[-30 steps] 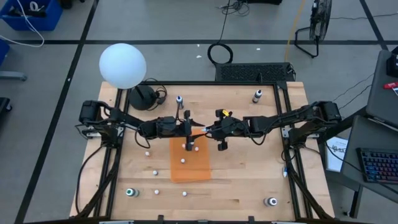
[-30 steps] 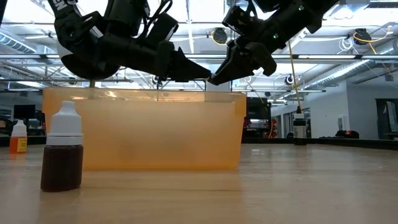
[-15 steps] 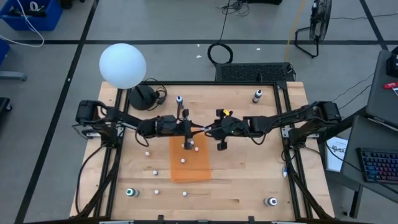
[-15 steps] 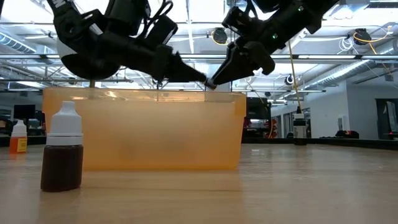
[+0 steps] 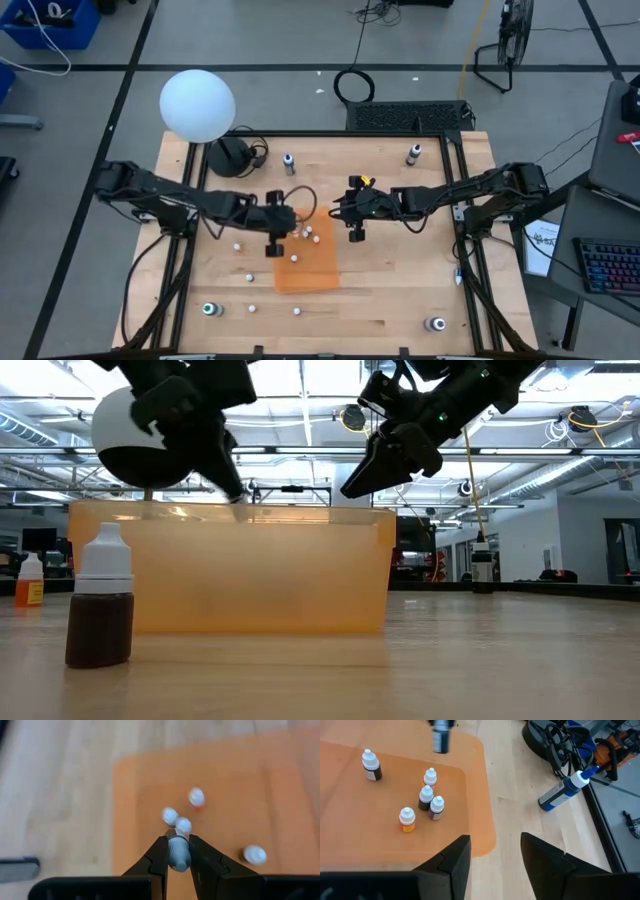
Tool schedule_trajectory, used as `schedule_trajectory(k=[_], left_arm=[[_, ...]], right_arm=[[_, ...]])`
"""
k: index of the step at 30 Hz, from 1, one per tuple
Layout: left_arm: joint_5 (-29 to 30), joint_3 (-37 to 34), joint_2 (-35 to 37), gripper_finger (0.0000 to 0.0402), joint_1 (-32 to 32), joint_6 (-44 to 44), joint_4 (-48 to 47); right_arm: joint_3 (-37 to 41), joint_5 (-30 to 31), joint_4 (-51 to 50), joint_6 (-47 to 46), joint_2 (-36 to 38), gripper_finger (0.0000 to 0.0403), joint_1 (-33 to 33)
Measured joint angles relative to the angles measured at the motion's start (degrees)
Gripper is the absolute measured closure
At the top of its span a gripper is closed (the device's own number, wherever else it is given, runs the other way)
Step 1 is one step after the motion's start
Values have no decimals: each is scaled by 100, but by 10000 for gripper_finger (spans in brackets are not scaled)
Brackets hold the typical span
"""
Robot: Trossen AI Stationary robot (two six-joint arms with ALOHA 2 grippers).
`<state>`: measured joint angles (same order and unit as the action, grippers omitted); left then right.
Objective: Pick & Place food coloring
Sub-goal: Put the small black food coloring bottle into the orange bin
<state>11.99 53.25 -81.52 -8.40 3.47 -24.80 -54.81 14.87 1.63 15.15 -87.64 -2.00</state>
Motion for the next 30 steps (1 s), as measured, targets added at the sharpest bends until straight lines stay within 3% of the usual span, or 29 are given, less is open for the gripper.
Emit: schedule_trajectory(k=[8,20,30], left_arm=[[-306,-26,-433,345,-369,148,275],[-1099,-12,-1316,345,-193,159,637],[-1475,-11,-1338,345,-114,153,734]], right_arm=[[2,2,23,-8,0,244,0],[2,6,70,54,-2,245,0],[7,4,70,54,-4,247,0]])
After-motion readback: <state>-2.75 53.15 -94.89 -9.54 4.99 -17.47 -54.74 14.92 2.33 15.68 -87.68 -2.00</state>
